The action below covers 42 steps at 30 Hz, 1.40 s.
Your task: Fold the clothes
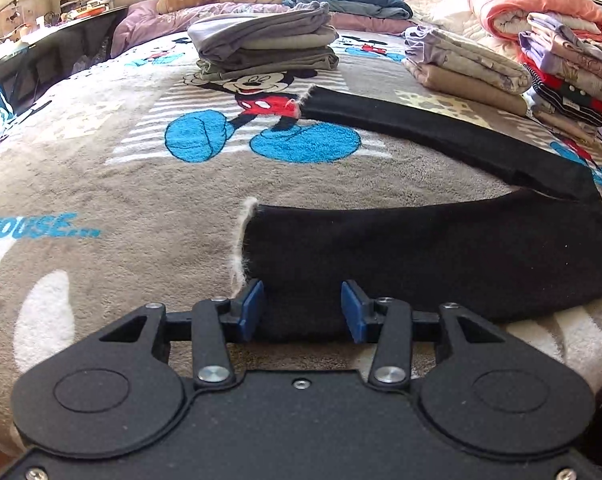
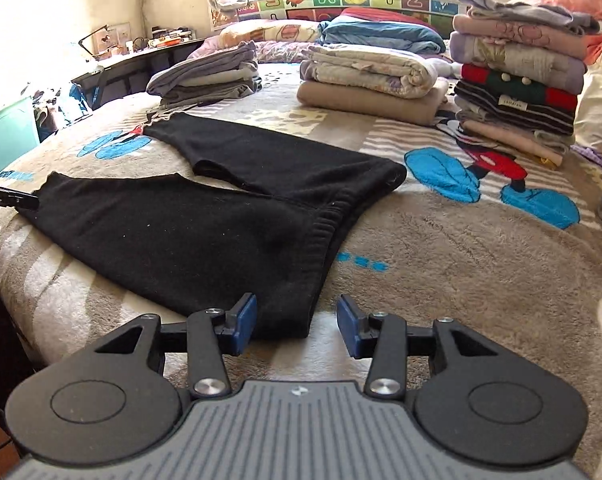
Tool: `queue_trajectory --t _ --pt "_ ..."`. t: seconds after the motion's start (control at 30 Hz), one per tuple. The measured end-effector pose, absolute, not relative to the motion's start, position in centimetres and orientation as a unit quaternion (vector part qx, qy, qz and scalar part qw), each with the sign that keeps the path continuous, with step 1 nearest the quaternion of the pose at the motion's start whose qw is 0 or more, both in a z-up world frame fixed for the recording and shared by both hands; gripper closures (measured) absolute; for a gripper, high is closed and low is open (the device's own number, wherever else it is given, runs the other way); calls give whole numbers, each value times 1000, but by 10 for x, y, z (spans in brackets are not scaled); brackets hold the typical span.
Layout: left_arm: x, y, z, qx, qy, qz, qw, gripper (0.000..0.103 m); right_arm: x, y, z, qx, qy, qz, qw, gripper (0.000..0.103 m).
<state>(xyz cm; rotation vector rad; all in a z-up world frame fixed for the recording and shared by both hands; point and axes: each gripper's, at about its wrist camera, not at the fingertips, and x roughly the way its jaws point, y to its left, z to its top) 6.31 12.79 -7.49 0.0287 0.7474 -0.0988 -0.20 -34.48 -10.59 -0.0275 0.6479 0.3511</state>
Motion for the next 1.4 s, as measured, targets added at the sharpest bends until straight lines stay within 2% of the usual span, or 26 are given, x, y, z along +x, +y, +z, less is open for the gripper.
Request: queue_trajectory --t 0.13,0.27,0.4,0.67,1.0,1.07,1.2,1.3,1.4 --pt "48 130 -60 65 345 -58 935 61 -15 -337 -91 -50 279 178 942 57" --pt "28 117 -59 196 311 -81 927 60 -28 -318 -85 -119 256 201 938 56" --pt "13 103 -75 313 285 -98 901 60 -35 -299 -92 -183 259 216 924 56" --pt "10 86 -120 459 269 -97 841 59 -46 -278 -105 -278 260 219 899 56" --pt "13 90 -125 473 240 -91 843 59 -35 -269 -122 -405 246 214 854 57" --pt "12 89 -125 471 237 -88 845 65 -35 -270 -124 -424 238 214 847 57" --pt "9 86 -128 474 235 -89 844 68 -39 -270 -128 -469 219 225 825 59" --pt "10 85 -130 475 233 -89 844 68 -45 -265 -135 -513 196 243 800 65" --pt "10 84 -131 478 230 -90 843 68 -41 -267 -135 -505 197 253 802 68"
